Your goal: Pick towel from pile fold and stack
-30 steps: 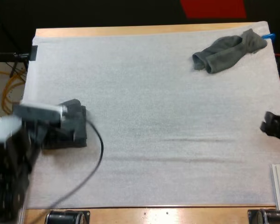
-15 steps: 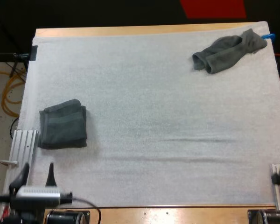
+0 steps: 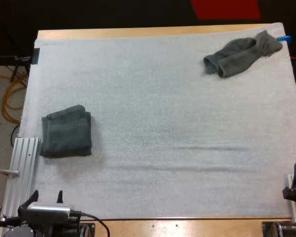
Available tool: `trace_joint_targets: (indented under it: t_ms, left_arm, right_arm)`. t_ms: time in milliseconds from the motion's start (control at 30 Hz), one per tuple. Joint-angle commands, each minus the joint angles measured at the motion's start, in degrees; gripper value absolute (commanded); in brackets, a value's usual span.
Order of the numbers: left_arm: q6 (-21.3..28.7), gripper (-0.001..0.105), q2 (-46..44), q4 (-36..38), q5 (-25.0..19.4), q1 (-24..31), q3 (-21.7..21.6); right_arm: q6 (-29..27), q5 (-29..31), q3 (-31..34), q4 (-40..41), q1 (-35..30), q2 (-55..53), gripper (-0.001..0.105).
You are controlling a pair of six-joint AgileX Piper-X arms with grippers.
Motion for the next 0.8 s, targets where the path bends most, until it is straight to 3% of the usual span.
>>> trace_joint_targets:
  t_ms: [0, 100, 267, 467, 767]
  left_arm:
    - [-0.8, 0.051, -8.0, -3.9, -0.4, 0.0, 1.0]
    - [-1.2, 0.051, -8.0, -10.4, 0.6, 0.0, 3.3]
    - [-1.5, 0.051, -8.0, -17.5, 6.3, 0.0, 7.6]
    - [-1.8, 0.051, -7.9, -17.0, 8.7, 0.0, 12.4]
    - [-1.8, 0.051, -7.7, -19.0, 9.1, 0.0, 13.2]
  right_arm:
    - [-1.6, -0.9, 0.3, -2.4, -0.1, -2.3, 0.07]
    - [-4.0, -2.1, 1.2, -4.2, -0.1, -2.3, 0.07]
    - [-4.6, -4.8, 2.5, -2.2, -0.1, -2.3, 0.07]
    - [-4.6, -5.3, 5.1, 1.9, -0.1, -2.3, 0.07]
    - [-4.4, -5.8, 6.0, 0.6, -0.1, -2.3, 0.07]
